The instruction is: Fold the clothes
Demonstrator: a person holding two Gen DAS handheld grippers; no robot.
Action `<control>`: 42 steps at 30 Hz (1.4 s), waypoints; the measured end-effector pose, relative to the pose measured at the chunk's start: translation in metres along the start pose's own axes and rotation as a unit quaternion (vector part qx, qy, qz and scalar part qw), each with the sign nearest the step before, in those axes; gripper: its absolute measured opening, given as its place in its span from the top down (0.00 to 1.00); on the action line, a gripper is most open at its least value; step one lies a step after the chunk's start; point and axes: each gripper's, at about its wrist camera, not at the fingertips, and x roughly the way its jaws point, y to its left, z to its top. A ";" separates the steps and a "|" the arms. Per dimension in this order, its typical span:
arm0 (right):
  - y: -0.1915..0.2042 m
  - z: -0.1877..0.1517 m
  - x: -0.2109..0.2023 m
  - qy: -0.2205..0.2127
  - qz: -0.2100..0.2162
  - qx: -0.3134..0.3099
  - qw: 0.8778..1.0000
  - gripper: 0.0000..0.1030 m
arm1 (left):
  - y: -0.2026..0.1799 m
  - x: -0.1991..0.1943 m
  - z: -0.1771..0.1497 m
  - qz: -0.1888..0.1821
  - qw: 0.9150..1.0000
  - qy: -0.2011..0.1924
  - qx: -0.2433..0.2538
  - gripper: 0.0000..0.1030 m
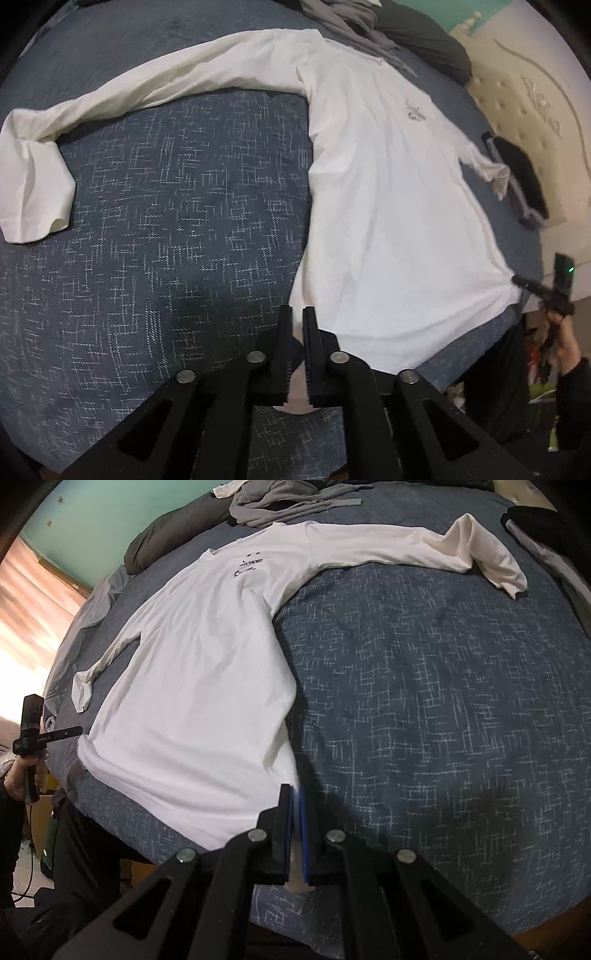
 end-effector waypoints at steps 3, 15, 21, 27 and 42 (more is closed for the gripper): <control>-0.003 0.000 0.001 0.001 0.005 0.004 1.000 0.96 | 0.003 -0.009 -0.005 -0.005 1.000 -0.002 0.006 0.66; -0.004 0.001 0.002 -0.006 0.015 0.019 1.000 0.96 | 0.001 0.016 -0.032 -0.010 0.999 0.037 0.030 0.67; 0.004 0.001 -0.007 -0.014 0.015 0.004 1.000 0.96 | -0.015 0.008 -0.032 -0.001 0.998 0.032 0.062 0.95; 0.016 0.006 -0.024 -0.022 0.015 -0.023 0.999 0.96 | -0.017 -0.028 -0.027 -0.005 0.998 0.011 0.066 0.96; -0.004 -0.014 -0.011 0.006 -0.012 -0.006 1.000 0.97 | -0.021 -0.011 -0.057 -0.006 0.996 0.067 0.054 0.96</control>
